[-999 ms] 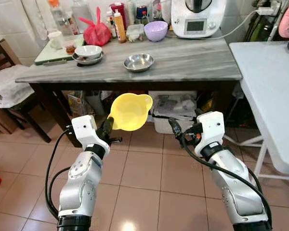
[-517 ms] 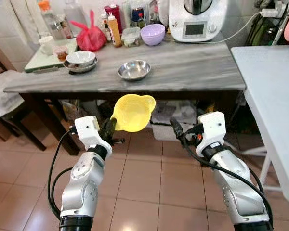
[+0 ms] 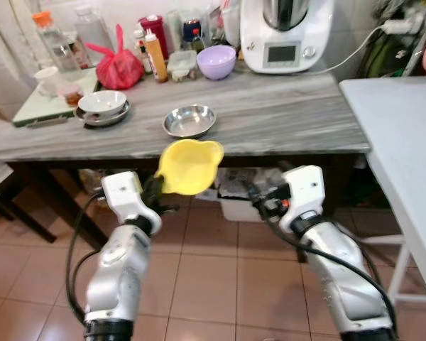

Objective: Setting the table

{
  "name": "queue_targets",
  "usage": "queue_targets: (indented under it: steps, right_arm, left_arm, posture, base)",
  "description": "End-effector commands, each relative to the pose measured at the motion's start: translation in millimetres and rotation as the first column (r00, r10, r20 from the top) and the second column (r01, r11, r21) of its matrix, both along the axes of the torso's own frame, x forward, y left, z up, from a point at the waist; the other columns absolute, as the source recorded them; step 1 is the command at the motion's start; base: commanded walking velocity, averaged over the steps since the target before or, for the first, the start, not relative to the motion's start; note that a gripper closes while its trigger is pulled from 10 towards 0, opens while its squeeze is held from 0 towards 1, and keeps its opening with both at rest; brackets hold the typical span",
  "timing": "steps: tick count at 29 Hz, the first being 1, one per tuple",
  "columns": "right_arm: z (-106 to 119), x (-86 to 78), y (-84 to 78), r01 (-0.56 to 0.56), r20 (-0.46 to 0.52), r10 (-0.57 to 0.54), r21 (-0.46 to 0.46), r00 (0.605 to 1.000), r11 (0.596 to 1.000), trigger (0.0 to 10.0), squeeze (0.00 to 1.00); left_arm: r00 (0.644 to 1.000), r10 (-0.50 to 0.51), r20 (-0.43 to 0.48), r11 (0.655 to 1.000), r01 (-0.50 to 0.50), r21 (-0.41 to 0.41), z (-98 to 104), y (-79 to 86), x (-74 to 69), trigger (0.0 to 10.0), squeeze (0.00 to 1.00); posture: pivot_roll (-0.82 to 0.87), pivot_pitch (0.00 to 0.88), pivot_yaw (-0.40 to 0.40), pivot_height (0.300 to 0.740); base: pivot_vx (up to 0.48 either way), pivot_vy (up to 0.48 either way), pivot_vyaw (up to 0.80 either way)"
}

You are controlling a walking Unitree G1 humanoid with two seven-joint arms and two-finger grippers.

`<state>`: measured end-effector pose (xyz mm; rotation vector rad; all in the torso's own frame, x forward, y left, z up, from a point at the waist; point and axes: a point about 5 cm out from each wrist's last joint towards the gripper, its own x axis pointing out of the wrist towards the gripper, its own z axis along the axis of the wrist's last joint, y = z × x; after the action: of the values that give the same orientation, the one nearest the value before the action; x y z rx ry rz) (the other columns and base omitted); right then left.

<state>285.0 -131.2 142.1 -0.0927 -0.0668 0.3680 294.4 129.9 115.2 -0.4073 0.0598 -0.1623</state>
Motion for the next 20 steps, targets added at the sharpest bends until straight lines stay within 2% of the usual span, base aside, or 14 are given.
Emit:
queue_targets:
  steps: [1,20]
  right_arm:
    - [6.1,0.0,11.7,-0.033,0.024,0.032,0.017,0.999,0.999,10.0,0.00]
    - [5.9,-0.6,9.8,-0.018,0.025,0.017,0.015,1.000,1.000,10.0,0.00]
  left_arm:
    - [0.999,0.040,0.009,0.999,-0.040,0.024,2.8,12.5,0.4,10.0,0.00]
    - [0.999,0.033,0.002,0.999,-0.033,0.025,2.1,9.4,1.5,10.0,0.00]
  posture:
    - [-0.14,0.038,0.107,0.740]
    - [-0.15,0.043,0.111,0.740]
  base:
    - [0.349,0.000,0.00]
    - [0.000,0.000,0.00]
